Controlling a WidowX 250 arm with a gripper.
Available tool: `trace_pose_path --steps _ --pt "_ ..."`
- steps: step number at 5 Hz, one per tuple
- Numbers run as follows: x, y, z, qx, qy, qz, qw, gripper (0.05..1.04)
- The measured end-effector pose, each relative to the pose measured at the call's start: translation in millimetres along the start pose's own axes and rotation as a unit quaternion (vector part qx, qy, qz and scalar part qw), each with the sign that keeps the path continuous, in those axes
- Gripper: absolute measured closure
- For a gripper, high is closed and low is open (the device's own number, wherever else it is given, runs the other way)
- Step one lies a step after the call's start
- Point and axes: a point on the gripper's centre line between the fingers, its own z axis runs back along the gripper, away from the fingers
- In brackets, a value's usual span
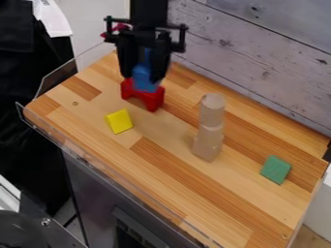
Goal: Take the blue rectangle block from the cylinder and put it in the middle of the table
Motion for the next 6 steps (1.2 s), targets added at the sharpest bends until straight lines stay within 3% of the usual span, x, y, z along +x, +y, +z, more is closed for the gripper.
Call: trace_pose_path --steps 1,2,3,5,6 --pt "-2 -6 -18 -0.009 0.026 -0.027 0.9993 0.552" --pt "-9 -25 -30 -0.022 0.040 -0.054 0.9975 0.552" --pt "-16 -42 -37 -0.021 0.052 -0.074 0.9956 0.552" --pt "-16 -37 -60 -0.018 0.088 -0.051 0.9946 0.552" --pt "-16 -33 -64 -0.017 0.093 -0.042 0.9946 0.552"
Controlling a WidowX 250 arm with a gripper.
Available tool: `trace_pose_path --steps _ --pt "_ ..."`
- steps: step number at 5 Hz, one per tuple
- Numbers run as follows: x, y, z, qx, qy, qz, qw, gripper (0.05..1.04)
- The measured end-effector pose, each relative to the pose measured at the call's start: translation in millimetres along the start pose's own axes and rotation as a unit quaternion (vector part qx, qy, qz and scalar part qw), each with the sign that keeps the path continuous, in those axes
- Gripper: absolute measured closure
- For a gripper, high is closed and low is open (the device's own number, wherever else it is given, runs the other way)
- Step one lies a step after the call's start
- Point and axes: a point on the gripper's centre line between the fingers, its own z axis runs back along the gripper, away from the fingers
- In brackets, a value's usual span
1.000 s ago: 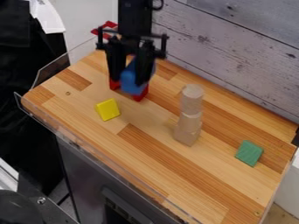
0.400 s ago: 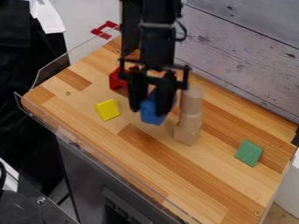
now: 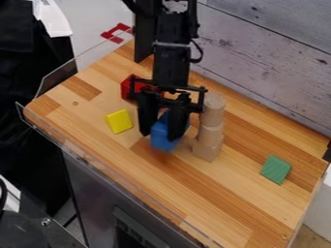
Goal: Take the blue rectangle block from the cylinder and put it in the middle of the table
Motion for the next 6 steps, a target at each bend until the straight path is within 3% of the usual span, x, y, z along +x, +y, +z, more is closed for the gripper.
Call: trace_pose_path --steps 2,5,6 --pt "0 9 -8 -0.012 0.005 0.017 0.9998 0.552" --pt "1 13 -19 -0.019 -0.012 0.023 0.9995 0.552" --pt "1 13 -19 -0.017 -0.013 0.021 0.9996 0.500"
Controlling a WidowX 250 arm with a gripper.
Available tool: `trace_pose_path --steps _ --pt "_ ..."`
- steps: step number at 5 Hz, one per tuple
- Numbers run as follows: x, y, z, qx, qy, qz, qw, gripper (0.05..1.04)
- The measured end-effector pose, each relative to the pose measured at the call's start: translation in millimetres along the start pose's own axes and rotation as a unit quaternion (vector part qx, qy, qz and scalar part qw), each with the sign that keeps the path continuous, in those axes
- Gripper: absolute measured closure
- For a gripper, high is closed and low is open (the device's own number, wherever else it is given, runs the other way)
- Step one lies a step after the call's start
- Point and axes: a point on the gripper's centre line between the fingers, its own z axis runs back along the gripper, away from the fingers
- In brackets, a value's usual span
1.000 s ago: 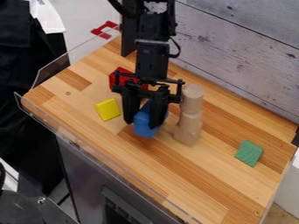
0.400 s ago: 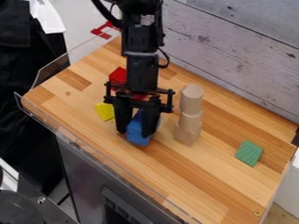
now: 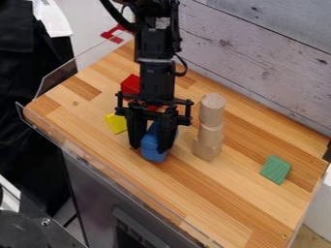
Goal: Take the blue rectangle block from the cylinder and put it in the middle of the table
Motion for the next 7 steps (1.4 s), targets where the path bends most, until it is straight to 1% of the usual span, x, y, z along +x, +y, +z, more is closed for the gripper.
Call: trace_pose_path --steps 1,2,3,4,5,6,7 --pt "-2 2 3 0.009 -0.001 0.004 1.0000 0.185" --pt "-10 -8 44 -0.002 -0.087 -0.009 0.9962 0.078" --pt "-25 -10 84 -0.001 -0.153 -0.011 0.9882 0.083" --pt "-39 -17 126 0.019 -0.206 -0.023 0.9780 0.083" --pt "-33 -38 136 0.059 -0.198 -0.047 0.9772 0.083" --pt "-23 -50 125 0.083 -0.170 -0.058 0.9802 0.083" --pt "-15 -57 116 0.090 -0.152 -0.053 0.9829 0.083"
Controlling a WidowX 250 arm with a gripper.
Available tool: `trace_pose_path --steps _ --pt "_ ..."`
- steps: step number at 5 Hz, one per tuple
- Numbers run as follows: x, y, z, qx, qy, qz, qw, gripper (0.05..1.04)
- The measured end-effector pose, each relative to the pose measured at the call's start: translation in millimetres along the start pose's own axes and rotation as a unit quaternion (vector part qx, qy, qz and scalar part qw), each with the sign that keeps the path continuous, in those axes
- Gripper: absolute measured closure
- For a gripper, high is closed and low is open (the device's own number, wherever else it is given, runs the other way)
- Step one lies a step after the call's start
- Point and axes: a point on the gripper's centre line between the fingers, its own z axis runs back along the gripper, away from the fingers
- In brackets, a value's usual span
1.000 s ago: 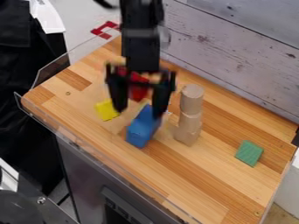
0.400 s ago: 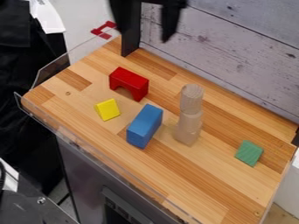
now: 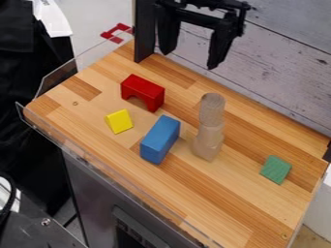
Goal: Take the blue rectangle block from the cylinder and put it in the middle of the table
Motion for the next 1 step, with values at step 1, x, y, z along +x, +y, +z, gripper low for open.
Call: trace_pose_path --steps 1 --pt "2.1 -0.8 -5.4 -0.002 0.009 0.014 0.9999 0.083"
